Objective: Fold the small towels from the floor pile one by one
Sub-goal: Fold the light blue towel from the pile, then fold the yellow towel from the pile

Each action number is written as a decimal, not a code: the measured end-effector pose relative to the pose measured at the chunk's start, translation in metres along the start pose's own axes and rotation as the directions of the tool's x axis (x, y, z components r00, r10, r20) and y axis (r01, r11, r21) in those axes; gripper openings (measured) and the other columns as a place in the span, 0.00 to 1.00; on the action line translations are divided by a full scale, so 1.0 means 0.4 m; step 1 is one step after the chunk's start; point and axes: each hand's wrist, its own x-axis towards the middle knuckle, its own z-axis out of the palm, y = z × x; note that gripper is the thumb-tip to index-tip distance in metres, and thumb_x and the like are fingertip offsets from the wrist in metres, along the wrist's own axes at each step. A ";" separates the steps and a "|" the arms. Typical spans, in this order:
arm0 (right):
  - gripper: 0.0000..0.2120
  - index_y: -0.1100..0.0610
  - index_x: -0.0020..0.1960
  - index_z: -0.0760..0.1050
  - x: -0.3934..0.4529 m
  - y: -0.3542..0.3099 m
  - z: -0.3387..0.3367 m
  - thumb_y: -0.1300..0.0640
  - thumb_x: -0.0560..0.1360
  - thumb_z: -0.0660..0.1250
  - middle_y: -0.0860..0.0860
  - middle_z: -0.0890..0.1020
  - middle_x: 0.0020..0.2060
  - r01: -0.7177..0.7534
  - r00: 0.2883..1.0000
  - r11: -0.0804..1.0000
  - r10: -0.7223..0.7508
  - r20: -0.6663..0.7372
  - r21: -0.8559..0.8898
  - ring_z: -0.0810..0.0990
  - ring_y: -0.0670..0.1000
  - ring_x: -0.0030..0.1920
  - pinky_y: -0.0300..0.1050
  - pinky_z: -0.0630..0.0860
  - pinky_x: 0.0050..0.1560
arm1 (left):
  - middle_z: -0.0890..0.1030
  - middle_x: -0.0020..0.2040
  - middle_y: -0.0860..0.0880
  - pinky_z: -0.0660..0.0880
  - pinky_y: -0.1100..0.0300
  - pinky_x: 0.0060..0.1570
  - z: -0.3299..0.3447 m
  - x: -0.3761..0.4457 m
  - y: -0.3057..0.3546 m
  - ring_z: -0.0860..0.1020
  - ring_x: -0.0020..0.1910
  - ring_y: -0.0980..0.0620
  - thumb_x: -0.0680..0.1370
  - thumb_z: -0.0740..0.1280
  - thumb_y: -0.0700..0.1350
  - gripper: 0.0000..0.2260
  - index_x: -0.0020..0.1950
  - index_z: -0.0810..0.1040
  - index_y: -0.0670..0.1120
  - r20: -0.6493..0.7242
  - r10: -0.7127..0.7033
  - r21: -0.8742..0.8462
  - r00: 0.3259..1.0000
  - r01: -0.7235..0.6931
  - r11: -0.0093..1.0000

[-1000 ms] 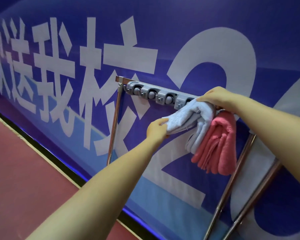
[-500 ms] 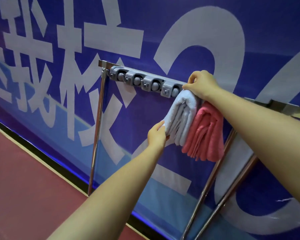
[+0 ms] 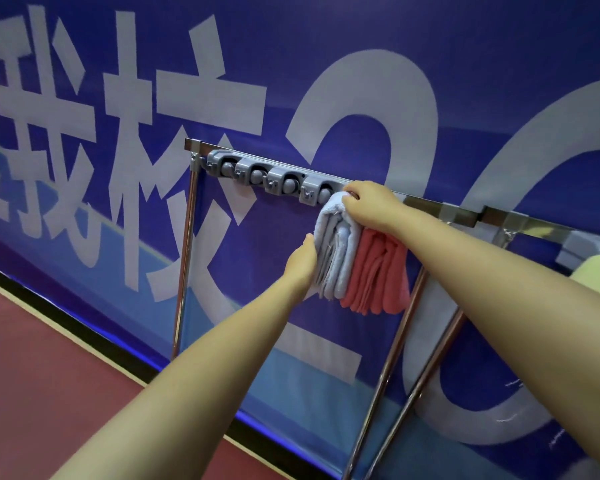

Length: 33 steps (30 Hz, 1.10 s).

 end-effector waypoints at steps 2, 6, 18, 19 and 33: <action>0.12 0.60 0.54 0.77 -0.022 -0.008 -0.003 0.59 0.76 0.57 0.58 0.79 0.54 -0.025 1.000 0.997 0.026 -0.011 0.072 0.75 0.60 0.56 0.50 0.71 0.54 | 0.78 0.44 0.51 0.68 0.58 0.49 -0.008 -0.026 0.032 0.75 0.43 0.53 0.84 0.50 0.51 0.18 0.50 0.77 0.47 -0.032 0.047 0.045 0.998 -0.045 0.998; 0.16 0.56 0.61 0.76 -0.118 -0.061 -0.001 0.58 0.76 0.59 0.53 0.79 0.61 -0.131 0.973 0.918 0.191 -0.128 0.374 0.75 0.53 0.62 0.47 0.69 0.65 | 0.75 0.41 0.49 0.71 0.53 0.47 -0.034 -0.090 0.080 0.73 0.43 0.47 0.84 0.51 0.45 0.17 0.37 0.70 0.48 -0.071 0.177 0.152 0.982 -0.165 0.974; 0.13 0.55 0.35 0.72 -0.460 -0.341 0.134 0.62 0.77 0.57 0.50 0.74 0.28 -0.224 0.959 0.467 0.263 0.107 0.855 0.71 0.47 0.29 0.31 0.66 0.24 | 0.78 0.35 0.47 0.71 0.61 0.36 -0.252 -0.325 0.044 0.73 0.31 0.52 0.80 0.55 0.42 0.15 0.37 0.76 0.45 -0.267 0.149 0.056 0.952 -0.139 0.989; 0.13 0.55 0.35 0.71 -0.479 -0.355 0.157 0.62 0.77 0.58 0.50 0.73 0.28 -0.241 0.957 0.455 0.260 0.131 0.857 0.71 0.47 0.29 0.31 0.66 0.24 | 0.78 0.34 0.47 0.71 0.61 0.36 -0.276 -0.343 0.021 0.73 0.31 0.52 0.79 0.56 0.42 0.14 0.36 0.75 0.45 -0.267 0.131 0.067 0.955 -0.118 0.991; 0.13 0.57 0.33 0.71 -0.844 -0.406 0.741 0.64 0.75 0.57 0.52 0.71 0.26 -0.679 0.732 0.268 0.323 0.600 0.683 0.69 0.49 0.26 0.40 0.66 0.28 | 0.75 0.30 0.48 0.68 0.68 0.25 -0.527 -0.506 -0.621 0.72 0.27 0.53 0.81 0.55 0.40 0.17 0.34 0.74 0.44 -0.223 -0.241 0.350 0.945 0.308 0.885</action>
